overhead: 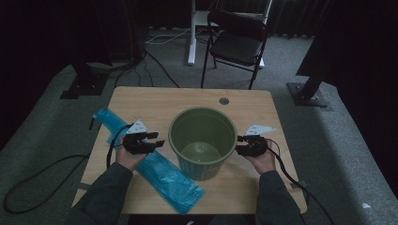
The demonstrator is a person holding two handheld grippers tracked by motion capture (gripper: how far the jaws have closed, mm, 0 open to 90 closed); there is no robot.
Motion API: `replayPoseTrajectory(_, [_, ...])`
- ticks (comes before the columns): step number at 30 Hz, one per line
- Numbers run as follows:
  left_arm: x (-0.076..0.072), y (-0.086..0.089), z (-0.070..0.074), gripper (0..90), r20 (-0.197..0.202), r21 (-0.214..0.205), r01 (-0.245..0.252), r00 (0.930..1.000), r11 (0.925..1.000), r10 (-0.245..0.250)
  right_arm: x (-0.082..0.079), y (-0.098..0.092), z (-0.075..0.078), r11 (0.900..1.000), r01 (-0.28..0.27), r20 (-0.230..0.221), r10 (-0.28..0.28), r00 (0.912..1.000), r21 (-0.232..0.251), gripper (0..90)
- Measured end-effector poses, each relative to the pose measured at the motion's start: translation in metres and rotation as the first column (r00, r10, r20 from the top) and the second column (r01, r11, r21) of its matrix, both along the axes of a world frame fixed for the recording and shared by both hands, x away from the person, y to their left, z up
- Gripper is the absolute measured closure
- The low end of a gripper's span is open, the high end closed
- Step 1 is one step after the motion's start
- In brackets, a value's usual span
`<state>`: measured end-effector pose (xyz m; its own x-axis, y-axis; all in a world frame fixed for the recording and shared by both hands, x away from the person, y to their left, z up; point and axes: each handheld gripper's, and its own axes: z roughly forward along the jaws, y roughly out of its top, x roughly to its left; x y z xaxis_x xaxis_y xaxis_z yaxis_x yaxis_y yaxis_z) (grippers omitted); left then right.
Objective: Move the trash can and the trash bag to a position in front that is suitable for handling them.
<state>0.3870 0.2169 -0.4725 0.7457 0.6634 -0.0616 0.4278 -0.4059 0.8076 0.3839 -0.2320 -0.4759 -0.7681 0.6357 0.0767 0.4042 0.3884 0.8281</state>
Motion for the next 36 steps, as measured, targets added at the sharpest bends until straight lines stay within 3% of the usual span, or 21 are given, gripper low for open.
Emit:
replayPoseTrajectory(2, [0.004, 0.013, -0.002, 49.8, -0.006, 0.004, -0.057, 0.9983, 0.9984, 0.057, 0.0, 0.0, 0.0, 1.0, 0.001, 0.0, -0.001, 1.0, 0.0, 54.0])
replayPoseTrajectory(6, [0.009, 0.035, -0.007, 49.8, -0.002, 0.014, -0.153, 0.9882, 0.9881, 0.153, 0.0, 0.0, 0.0, 1.0, 0.003, 0.002, -0.003, 1.0, -0.003, 53.8])
replayPoseTrajectory(10, [0.013, 0.046, -0.013, 49.7, -0.023, 0.039, -0.189, 0.9815, 0.9812, 0.19, 0.0, 0.0, 0.0, 1.0, 0.003, 0.003, -0.003, 1.0, -0.005, 53.6])
replayPoseTrajectory(14, [0.021, 0.052, -0.025, 49.7, -0.065, 0.102, -0.231, 0.969, 0.9676, 0.238, 0.0, 0.0, 0.0, 1.0, 0.004, 0.005, -0.004, 1.0, -0.003, 53.4])
replayPoseTrajectory(18, [0.021, 0.058, -0.03, 49.3, -0.085, 0.129, -0.273, 0.9547, 0.9533, 0.285, -0.001, -0.001, 0.001, 1.0, 0.005, 0.007, -0.005, 1.0, 0.0, 53.2])
replayPoseTrajectory(20, [0.019, 0.06, -0.032, 49.3, -0.087, 0.146, -0.288, 0.9491, 0.9464, 0.303, -0.001, -0.002, 0.001, 1.0, 0.005, 0.006, -0.005, 1.0, 0.004, 53.2])
replayPoseTrajectory(24, [0.02, 0.065, -0.037, 50.7, -0.125, 0.151, -0.3, 0.9396, 0.942, 0.319, -0.001, -0.005, 0.001, 0.9998, 0.014, 0.006, -0.014, 0.9999, 0.014, 53.2])
replayPoseTrajectory(31, [0.028, 0.06, -0.052, 51.4, -0.188, 0.212, -0.292, 0.9243, 0.9327, 0.332, -0.002, -0.005, 0.001, 0.9998, 0.014, 0.007, -0.014, 0.9999, 0.017, 53.2])
replayPoseTrajectory(34, [0.032, 0.057, -0.053, 52.6, -0.183, 0.211, -0.296, 0.9243, 0.9318, 0.335, -0.001, -0.005, 0.001, 0.9997, 0.013, 0.011, -0.013, 0.9999, 0.019, 53.2])
replayPoseTrajectory(36, [0.036, 0.052, -0.053, 52.7, -0.172, 0.228, -0.289, 0.9281, 0.93, 0.33, -0.001, -0.005, 0.001, 0.9996, 0.015, 0.007, -0.015, 0.9999, 0.022, 53.2])
